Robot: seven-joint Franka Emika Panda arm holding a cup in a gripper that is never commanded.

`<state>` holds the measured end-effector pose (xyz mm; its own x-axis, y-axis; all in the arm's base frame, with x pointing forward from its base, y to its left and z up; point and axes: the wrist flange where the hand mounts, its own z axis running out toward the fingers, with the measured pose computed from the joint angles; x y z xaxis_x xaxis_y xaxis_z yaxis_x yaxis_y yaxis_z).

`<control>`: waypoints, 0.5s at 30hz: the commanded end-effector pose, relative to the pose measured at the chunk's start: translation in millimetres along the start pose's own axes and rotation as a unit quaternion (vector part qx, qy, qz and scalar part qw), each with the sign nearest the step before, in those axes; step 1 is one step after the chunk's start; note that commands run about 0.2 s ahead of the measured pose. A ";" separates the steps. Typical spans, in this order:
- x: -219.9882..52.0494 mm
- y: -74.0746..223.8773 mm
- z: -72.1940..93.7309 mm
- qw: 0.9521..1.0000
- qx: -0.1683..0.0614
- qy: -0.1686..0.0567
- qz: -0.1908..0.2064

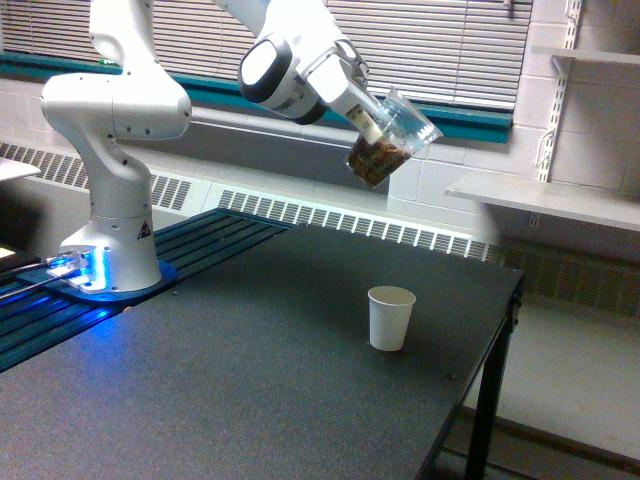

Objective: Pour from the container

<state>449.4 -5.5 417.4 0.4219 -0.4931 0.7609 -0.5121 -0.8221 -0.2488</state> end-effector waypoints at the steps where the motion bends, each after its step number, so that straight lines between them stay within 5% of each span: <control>1: -4.5 6.1 2.5 1.000 -0.010 -0.002 -0.004; 15: -21.7 17.7 10.5 0.999 -0.036 -0.023 -0.032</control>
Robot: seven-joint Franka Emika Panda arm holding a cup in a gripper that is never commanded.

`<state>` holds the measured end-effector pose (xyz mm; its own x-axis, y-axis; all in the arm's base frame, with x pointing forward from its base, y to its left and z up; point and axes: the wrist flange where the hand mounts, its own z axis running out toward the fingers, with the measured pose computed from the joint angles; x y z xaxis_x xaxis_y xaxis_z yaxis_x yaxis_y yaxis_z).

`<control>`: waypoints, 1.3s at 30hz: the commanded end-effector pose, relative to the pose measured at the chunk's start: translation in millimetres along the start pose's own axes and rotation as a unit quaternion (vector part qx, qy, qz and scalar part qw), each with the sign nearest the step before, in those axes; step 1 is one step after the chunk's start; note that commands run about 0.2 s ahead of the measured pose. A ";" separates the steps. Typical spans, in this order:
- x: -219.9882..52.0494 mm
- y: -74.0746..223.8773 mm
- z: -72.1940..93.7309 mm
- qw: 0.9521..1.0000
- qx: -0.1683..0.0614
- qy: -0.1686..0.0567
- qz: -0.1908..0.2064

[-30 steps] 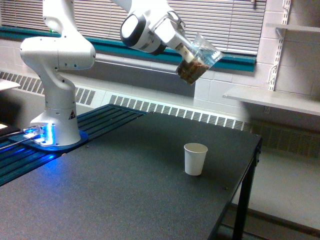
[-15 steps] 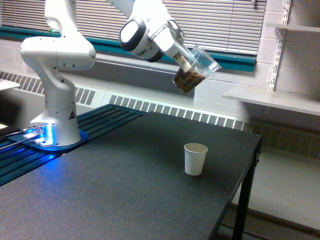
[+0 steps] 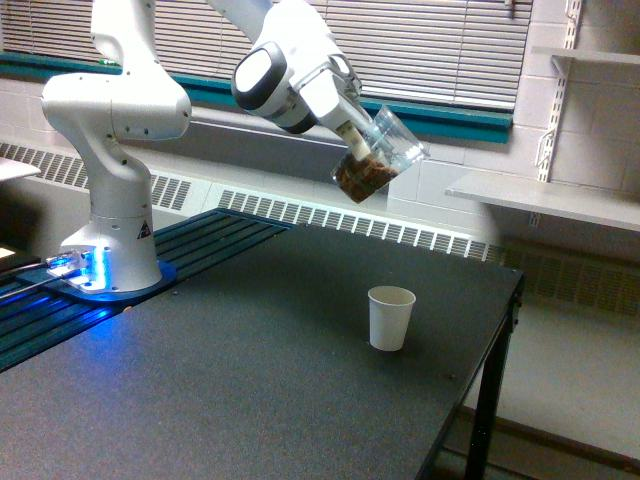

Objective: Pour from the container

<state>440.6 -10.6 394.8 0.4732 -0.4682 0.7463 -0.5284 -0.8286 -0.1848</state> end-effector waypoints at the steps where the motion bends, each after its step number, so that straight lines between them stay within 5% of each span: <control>1: -4.3 3.2 3.0 1.000 -0.013 -0.005 -0.011; 39: -33.1 11.9 23.1 0.994 -0.060 -0.052 -0.082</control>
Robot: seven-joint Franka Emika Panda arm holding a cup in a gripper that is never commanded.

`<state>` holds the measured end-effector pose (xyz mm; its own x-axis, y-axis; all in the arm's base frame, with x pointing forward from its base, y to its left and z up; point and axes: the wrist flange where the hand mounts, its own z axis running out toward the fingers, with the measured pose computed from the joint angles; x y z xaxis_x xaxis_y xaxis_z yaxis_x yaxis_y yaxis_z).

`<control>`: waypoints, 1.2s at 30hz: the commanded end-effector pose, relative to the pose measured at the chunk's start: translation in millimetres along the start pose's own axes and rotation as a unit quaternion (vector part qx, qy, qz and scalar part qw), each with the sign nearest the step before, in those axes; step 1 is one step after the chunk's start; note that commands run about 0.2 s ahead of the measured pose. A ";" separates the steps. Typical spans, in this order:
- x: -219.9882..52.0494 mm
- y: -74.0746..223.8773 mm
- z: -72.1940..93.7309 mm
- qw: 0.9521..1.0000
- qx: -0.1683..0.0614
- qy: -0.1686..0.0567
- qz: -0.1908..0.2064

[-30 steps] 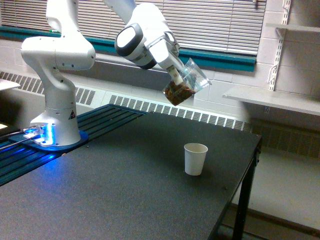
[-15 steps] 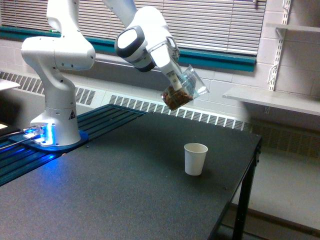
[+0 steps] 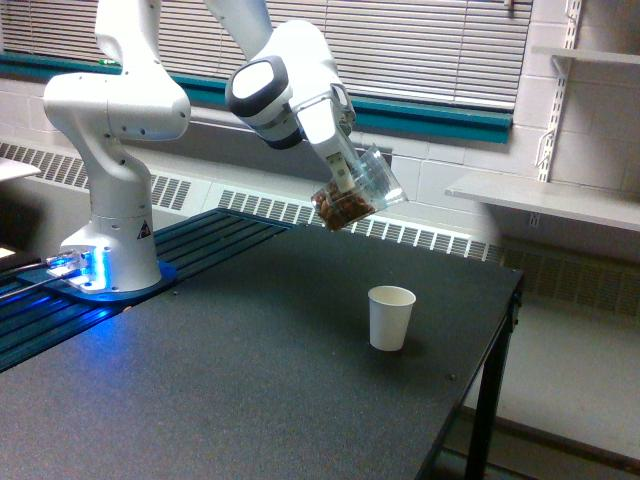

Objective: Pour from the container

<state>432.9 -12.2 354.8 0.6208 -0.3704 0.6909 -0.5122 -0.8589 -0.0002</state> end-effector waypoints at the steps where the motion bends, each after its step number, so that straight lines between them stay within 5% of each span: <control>1: -0.8 -1.7 2.9 1.000 -0.007 -0.002 -0.006; 36: -32.8 -10.4 24.3 0.996 -0.032 -0.046 -0.073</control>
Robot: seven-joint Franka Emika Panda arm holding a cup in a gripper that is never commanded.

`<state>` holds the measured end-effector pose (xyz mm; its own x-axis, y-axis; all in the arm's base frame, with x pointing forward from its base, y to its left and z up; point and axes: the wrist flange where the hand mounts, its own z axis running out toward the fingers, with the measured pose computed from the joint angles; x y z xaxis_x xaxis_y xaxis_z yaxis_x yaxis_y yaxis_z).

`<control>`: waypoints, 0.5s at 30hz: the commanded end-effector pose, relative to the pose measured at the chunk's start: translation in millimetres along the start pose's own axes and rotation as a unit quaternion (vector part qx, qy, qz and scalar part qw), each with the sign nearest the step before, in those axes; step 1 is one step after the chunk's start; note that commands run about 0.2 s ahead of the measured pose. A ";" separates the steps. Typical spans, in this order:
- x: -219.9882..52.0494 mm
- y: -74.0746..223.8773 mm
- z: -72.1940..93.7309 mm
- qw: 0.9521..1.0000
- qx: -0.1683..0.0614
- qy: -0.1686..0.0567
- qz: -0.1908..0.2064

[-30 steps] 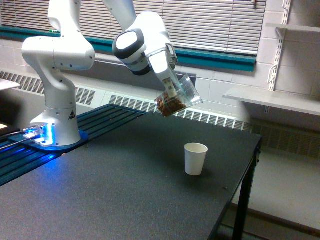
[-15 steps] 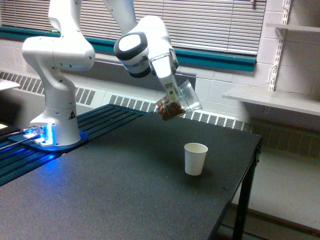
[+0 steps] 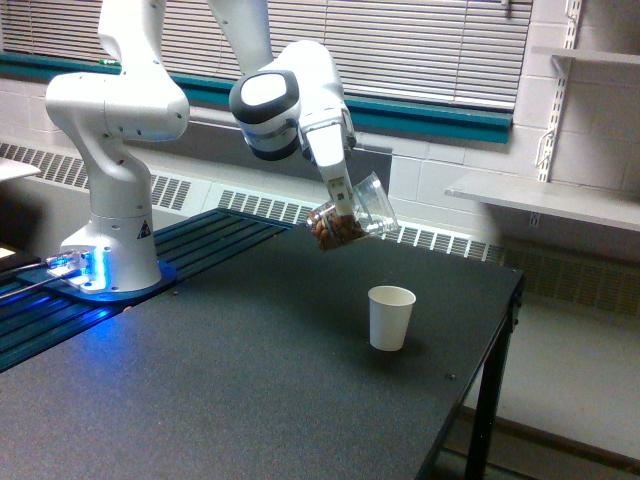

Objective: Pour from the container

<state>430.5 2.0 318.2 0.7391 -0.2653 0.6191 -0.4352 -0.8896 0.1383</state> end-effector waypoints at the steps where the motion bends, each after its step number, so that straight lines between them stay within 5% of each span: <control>1: -0.8 0.0 4.8 1.000 -0.007 -0.007 0.002; 15: -6.8 -4.3 13.0 0.999 -0.016 -0.021 -0.018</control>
<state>431.7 4.8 305.1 0.7746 -0.2357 0.5868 -0.4106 -0.8932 0.1833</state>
